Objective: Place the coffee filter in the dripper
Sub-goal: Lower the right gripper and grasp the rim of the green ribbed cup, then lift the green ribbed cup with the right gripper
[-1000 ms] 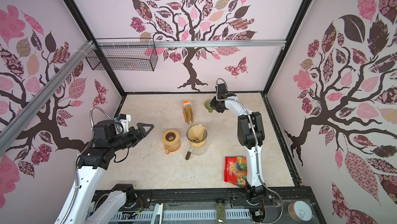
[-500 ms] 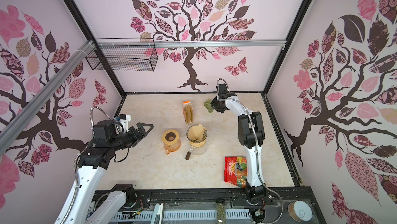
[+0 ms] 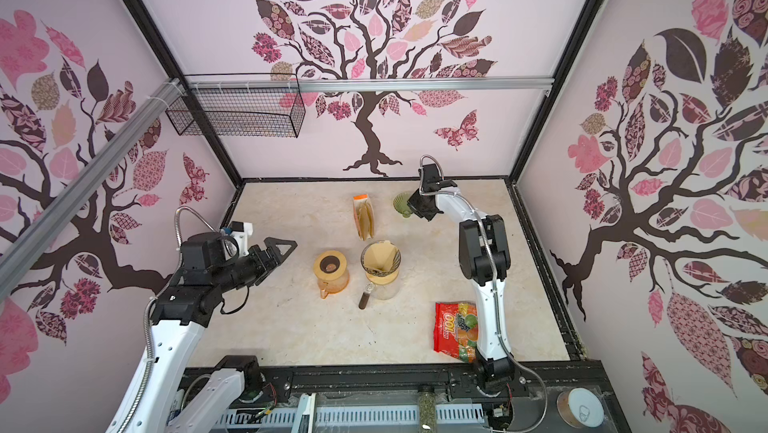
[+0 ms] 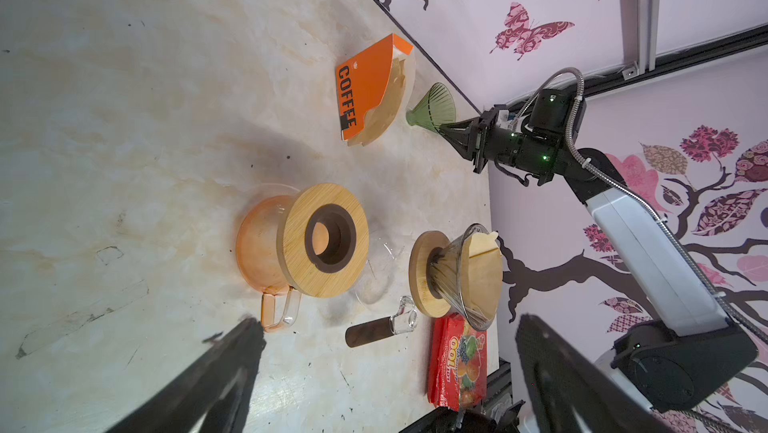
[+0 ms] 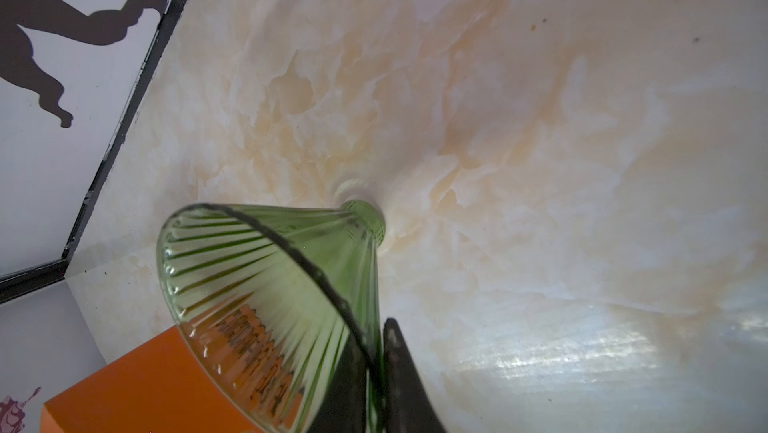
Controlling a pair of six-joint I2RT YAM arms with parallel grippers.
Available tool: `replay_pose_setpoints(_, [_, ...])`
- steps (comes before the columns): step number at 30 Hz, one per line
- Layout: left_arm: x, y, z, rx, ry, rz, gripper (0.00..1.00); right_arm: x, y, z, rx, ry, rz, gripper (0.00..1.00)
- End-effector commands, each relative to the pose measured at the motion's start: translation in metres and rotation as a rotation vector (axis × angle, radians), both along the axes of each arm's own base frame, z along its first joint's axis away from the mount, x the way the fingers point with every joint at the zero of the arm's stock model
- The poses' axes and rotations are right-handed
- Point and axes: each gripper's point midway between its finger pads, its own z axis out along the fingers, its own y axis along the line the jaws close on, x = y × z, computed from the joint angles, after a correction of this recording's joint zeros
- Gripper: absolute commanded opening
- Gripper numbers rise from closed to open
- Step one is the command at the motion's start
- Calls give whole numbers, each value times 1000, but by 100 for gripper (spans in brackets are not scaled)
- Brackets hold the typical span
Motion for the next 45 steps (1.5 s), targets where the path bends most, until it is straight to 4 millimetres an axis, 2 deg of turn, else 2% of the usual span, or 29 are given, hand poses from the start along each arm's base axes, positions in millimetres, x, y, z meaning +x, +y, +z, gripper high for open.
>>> replay_pose_setpoints(1, [-1, 1, -8, 1, 13, 5, 98, 7, -2, 8, 10, -7, -17, 9])
replay_pose_setpoints(5, [-1, 1, -9, -2, 15, 5, 98, 8, -4, 22, 16, -36, -16, 2])
replay_pose_setpoints(10, [-1, 1, -11, -8, 20, 6, 98, 9, -10, 45, 27, -77, -16, 0])
replay_pose_setpoints(16, [-4, 0, -13, -13, 31, 6, 98, 11, -15, 93, 41, -178, 5, 0])
replay_pose_setpoints(22, [-5, 0, -15, -14, 44, 7, 98, 4, -15, 152, 62, -292, 39, 0])
replay_pose_setpoints(28, [-7, 0, -18, -19, 56, 9, 98, -16, -10, 202, 121, -368, 67, 0])
replay_pose_setpoints(32, [-10, 3, -29, 2, 98, 14, 98, -31, -4, 228, 171, -406, 93, 0])
replay_pose_setpoints(35, [-13, 3, -29, 10, 93, 8, 98, -44, 1, 248, 191, -433, 123, 0])
replay_pose_setpoints(41, [-20, -5, -28, 11, 72, -63, 98, -73, 16, 268, 190, -451, 198, 0])
replay_pose_setpoints(45, [-25, -8, -30, 30, 44, -103, 98, -94, 33, 277, 177, -456, 270, 0])
